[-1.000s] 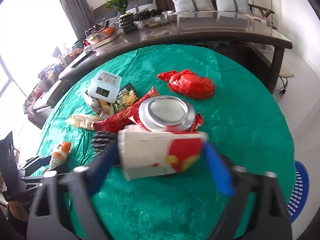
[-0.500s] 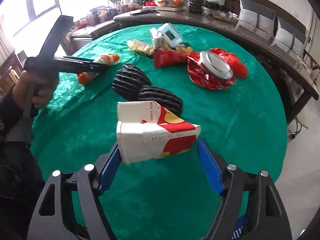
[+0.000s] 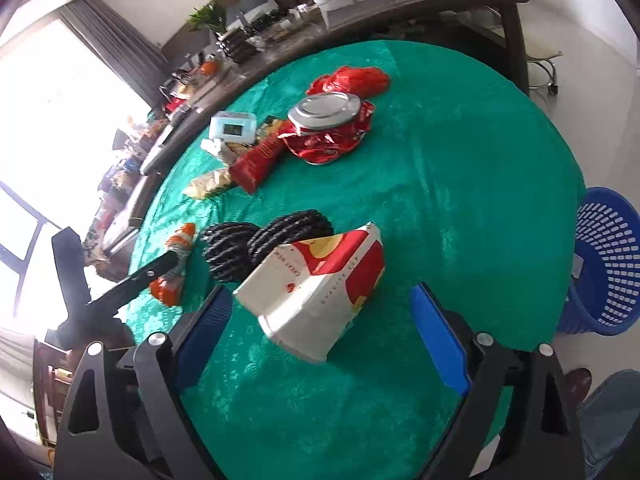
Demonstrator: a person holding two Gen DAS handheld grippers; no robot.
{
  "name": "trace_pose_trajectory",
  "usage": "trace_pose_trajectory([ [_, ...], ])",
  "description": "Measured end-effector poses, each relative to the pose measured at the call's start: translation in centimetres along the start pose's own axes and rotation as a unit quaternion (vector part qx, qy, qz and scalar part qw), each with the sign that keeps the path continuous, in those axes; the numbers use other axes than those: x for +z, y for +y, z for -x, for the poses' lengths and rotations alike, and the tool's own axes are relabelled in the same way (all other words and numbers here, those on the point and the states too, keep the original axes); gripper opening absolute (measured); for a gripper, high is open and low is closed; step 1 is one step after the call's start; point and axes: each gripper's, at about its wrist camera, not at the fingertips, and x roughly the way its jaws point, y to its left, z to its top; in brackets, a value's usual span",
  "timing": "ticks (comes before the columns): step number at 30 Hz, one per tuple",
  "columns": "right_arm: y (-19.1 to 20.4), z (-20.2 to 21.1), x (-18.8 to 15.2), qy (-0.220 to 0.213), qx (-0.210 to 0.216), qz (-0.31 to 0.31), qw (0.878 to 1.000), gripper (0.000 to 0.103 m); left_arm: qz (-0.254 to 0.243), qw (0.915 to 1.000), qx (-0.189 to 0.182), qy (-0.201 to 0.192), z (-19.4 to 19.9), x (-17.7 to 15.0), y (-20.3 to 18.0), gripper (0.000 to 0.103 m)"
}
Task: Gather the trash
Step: 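Grasp the white-red paper cup with the right tool while left tool holds the bag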
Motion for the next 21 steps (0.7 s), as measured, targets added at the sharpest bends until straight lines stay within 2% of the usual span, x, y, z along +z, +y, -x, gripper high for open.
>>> trace_pose_trajectory([
  [1, 0.4, -0.4, 0.0, 0.006, -0.007, 0.018, 1.000, 0.079, -0.002, 1.0000, 0.002, 0.000, 0.0, 0.0, 0.0, 0.078],
  [2, 0.9, -0.7, 0.1, 0.018, -0.011, 0.042, 0.999, 0.066, -0.006, 1.0000, 0.006, 0.000, 0.1, -0.1, -0.1, 0.078],
  [3, 1.4, -0.8, 0.1, 0.025, -0.017, 0.065, 0.997, 0.065, -0.012, 0.9999, 0.010, 0.000, 0.1, -0.2, -0.2, 0.078],
  [5, 2.2, 0.0, 0.2, 0.027, -0.048, 0.128, 0.990, 0.051, -0.021, 0.9997, 0.015, 0.002, 0.1, -0.3, -0.3, 0.078],
  [8, 3.3, 1.6, 0.2, 0.020, -0.115, 0.232, 0.966, 0.050, -0.026, 0.9995, 0.012, 0.012, -0.3, -0.4, -0.4, 0.078],
  [10, 3.6, 1.7, 0.2, 0.030, -0.126, 0.278, 0.952, 0.050, -0.032, 0.9992, 0.010, 0.020, -0.6, -0.4, -0.6, 0.078],
  [11, 3.2, 1.7, 0.3, 0.031, -0.120, 0.275, 0.953, 0.053, -0.036, 0.9990, 0.011, 0.022, -0.8, -0.5, -0.8, 0.078],
  [13, 2.0, 1.6, 0.9, 0.030, -0.094, 0.221, 0.970, 0.064, -0.045, 0.9986, 0.016, 0.023, -0.9, -0.5, -1.4, 0.078],
  [15, 0.9, 1.2, 0.9, 0.032, -0.062, 0.166, 0.984, 0.064, -0.047, 0.9984, 0.025, 0.021, -1.0, -0.5, -1.6, 0.078],
  [17, 0.8, 0.6, 0.6, 0.039, -0.042, 0.136, 0.989, 0.064, -0.045, 0.9981, 0.035, 0.022, -1.2, -0.4, -1.6, 0.076],
  [18, 0.9, 0.1, 0.5, 0.045, -0.044, 0.126, 0.990, 0.064, -0.047, 0.9978, 0.039, 0.024, -1.3, -0.5, -1.6, 0.070],
  [19, 0.6, -0.3, 0.2, 0.054, -0.044, 0.113, 0.991, 0.061, -0.052, 0.9972, 0.048, 0.023, -1.3, -0.5, -1.7, 0.064],
  [20, 0.3, -0.4, 0.0, 0.059, -0.036, 0.101, 0.992, 0.046, -0.060, 0.9965, 0.055, 0.023, -1.3, -0.6, -1.8, 0.060],
  [21, 0.0, -0.3, -0.1, 0.060, -0.025, 0.087, 0.994, 0.044, -0.063, 0.9964, 0.053, 0.023, -1.2, -0.6, -1.9, 0.047],
])
